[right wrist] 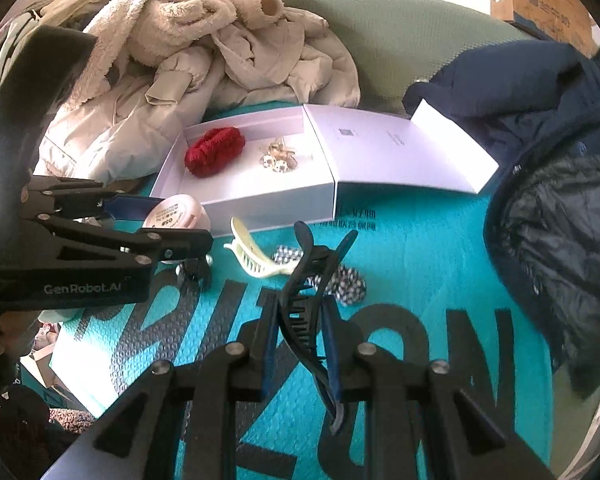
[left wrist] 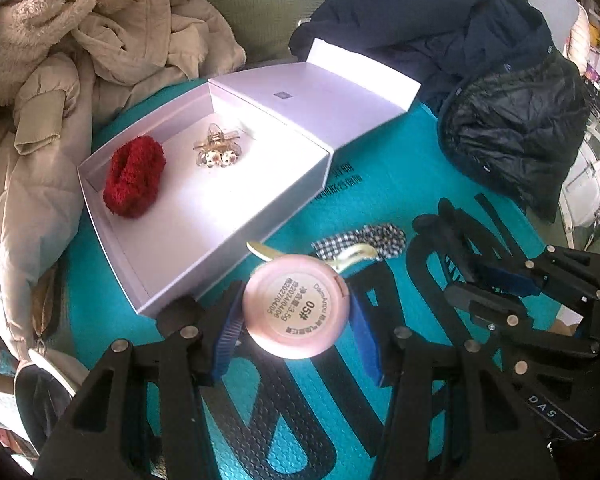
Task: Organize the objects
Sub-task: 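Carry the pink compact into the box with the left tool while the right tool carries the black clip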
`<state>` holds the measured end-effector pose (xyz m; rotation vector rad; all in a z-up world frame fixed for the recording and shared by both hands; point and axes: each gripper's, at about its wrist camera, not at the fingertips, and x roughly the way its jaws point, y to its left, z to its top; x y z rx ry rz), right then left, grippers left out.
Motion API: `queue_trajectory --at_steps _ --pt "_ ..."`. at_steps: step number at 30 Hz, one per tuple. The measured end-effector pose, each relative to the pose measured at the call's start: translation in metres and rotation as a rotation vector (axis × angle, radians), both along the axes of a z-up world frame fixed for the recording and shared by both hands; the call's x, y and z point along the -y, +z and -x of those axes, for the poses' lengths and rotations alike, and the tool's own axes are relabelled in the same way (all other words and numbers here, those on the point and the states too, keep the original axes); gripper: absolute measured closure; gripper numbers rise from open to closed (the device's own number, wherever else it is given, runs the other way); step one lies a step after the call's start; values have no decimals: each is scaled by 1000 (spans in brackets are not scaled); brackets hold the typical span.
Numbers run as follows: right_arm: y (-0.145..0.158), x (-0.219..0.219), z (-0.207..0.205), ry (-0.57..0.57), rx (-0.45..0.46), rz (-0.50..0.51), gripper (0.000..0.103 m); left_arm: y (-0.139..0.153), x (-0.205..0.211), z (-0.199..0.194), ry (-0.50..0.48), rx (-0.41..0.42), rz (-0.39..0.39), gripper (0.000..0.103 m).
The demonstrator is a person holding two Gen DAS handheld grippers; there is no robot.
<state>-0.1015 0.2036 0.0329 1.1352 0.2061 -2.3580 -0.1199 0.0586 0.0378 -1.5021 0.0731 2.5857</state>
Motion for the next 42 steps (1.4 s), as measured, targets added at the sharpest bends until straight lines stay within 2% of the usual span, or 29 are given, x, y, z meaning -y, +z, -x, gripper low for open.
queue_trajectory --at_steps 11,24,42 --pt "13 29 31 53 -6 19 83 11 36 32 37 -41 11 54" --pt "11 73 63 116 -9 42 83 7 88 64 81 -41 45 54" --pt "16 110 106 195 -61 74 83 6 117 99 122 -72 61 54"
